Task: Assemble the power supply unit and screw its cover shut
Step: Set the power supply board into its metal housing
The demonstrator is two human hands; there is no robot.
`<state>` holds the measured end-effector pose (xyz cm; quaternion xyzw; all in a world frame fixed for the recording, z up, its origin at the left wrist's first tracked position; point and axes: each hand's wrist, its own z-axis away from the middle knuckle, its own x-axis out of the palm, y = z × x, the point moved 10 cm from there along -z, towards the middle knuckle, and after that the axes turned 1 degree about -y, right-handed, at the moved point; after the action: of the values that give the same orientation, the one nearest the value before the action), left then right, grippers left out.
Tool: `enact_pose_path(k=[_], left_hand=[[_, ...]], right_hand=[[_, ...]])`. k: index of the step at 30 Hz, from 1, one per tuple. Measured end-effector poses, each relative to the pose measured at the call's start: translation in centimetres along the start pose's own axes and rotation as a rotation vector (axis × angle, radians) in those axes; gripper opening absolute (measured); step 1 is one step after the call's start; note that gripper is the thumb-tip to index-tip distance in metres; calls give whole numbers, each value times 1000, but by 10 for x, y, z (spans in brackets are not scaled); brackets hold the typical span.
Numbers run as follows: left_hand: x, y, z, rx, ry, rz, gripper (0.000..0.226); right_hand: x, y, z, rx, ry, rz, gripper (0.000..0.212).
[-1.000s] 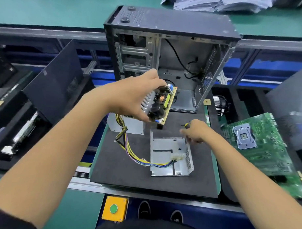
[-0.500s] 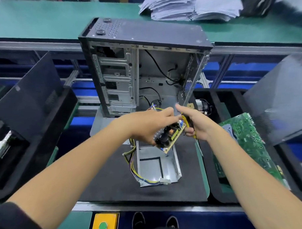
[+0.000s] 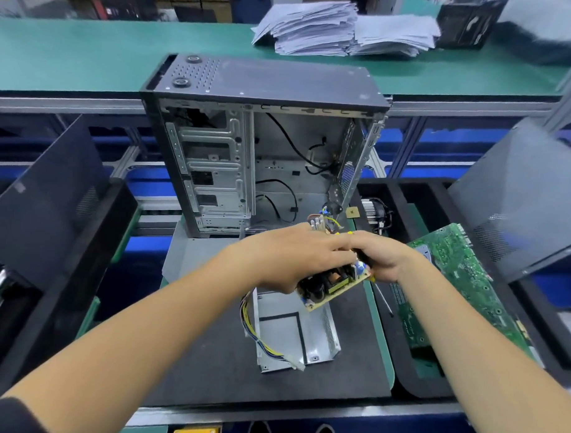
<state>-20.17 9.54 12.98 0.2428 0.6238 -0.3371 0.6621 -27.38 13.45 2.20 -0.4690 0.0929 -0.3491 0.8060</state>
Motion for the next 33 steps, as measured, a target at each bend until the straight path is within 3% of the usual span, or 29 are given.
enact_pose_path(k=[4,8,15,20,26,33], left_hand=[[6,2,4,-5,-28,71,70],[10,2,7,-3,-53,70,68],[12,-35,14,-141,-168,278,87],[18,-50,20,-184,-178,340,87],[42,-19,16,-72,-213,198,76],[76,6,26,6,-255,100,73]], right_hand=[[-6,4,4,42,48,242,44],[-10,6,2,43,97,268,60],[-29,4,-1,-60,335,59,27],[-28,9,-4,-7,349,108,25],[-34,1,-10,-23,403,124,28],[-38,17,-20,15,474,259,17]])
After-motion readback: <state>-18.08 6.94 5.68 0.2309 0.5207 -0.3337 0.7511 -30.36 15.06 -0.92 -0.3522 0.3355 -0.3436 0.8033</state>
